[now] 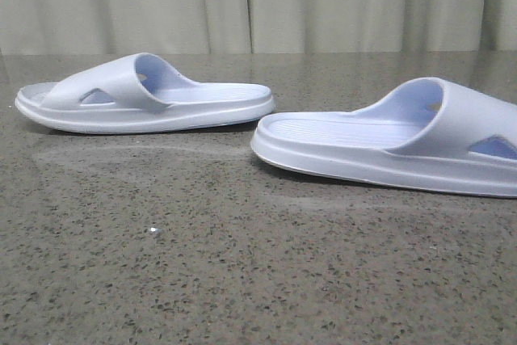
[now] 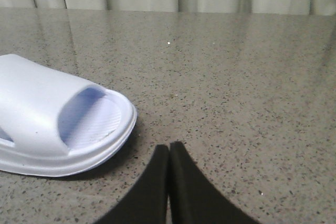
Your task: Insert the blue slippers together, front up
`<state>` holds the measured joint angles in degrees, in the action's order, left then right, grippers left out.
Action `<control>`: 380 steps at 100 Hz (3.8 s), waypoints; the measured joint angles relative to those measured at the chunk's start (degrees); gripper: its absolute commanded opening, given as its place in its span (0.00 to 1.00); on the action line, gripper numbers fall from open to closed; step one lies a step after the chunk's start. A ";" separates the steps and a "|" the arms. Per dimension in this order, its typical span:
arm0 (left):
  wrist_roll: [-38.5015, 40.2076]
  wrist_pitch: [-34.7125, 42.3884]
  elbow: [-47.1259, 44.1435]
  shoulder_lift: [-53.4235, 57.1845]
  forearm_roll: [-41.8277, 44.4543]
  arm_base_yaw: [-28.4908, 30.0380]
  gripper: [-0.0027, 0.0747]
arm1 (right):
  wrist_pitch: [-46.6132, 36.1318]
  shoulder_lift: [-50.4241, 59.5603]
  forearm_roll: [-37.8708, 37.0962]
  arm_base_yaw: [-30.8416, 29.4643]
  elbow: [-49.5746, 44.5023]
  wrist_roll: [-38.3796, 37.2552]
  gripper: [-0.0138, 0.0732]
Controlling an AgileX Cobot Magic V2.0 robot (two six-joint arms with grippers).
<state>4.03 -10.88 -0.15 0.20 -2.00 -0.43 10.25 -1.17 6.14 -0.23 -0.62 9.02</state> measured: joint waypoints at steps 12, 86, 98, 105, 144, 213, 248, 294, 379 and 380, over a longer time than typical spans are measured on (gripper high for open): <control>0.00 0.00 0.00 0.00 0.00 0.00 0.05 | 0.00 0.00 0.00 0.00 0.00 0.00 0.07; 0.00 0.00 0.00 0.00 0.00 0.00 0.05 | -2.56 0.00 0.00 0.00 0.00 -0.10 0.07; 0.00 0.00 0.00 0.00 0.00 0.00 0.05 | -4.37 0.00 0.00 0.00 0.00 -0.10 0.07; 0.00 0.00 0.00 0.00 0.00 0.00 0.05 | -6.13 0.00 0.00 0.00 0.00 -0.10 0.07; 0.00 5.01 0.00 0.00 -19.81 0.00 0.05 | -7.05 0.00 24.07 0.00 0.00 -0.10 0.07; 0.15 -11.12 25.48 -26.78 -11.83 0.00 0.06 | 11.34 -33.40 23.75 0.00 22.52 1.08 0.07; -8.52 -16.98 31.23 -41.25 -19.60 -1.79 0.38 | 22.04 -50.14 23.21 0.00 34.54 2.13 0.34; -14.12 -16.55 31.33 -48.68 -27.36 -1.82 0.50 | 26.59 -51.01 20.18 -7.48 35.27 3.96 0.47; -20.19 -15.47 31.44 -50.77 -33.07 -1.82 0.50 | 29.52 -67.40 42.31 -10.97 36.16 27.18 0.04; -20.19 -15.47 31.45 -50.77 -33.07 -1.82 0.50 | 29.65 -67.40 42.33 -10.98 36.16 27.18 0.04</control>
<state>-16.15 -26.36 31.29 -50.57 -35.07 -2.25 39.89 -68.58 48.47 -11.21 35.55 36.20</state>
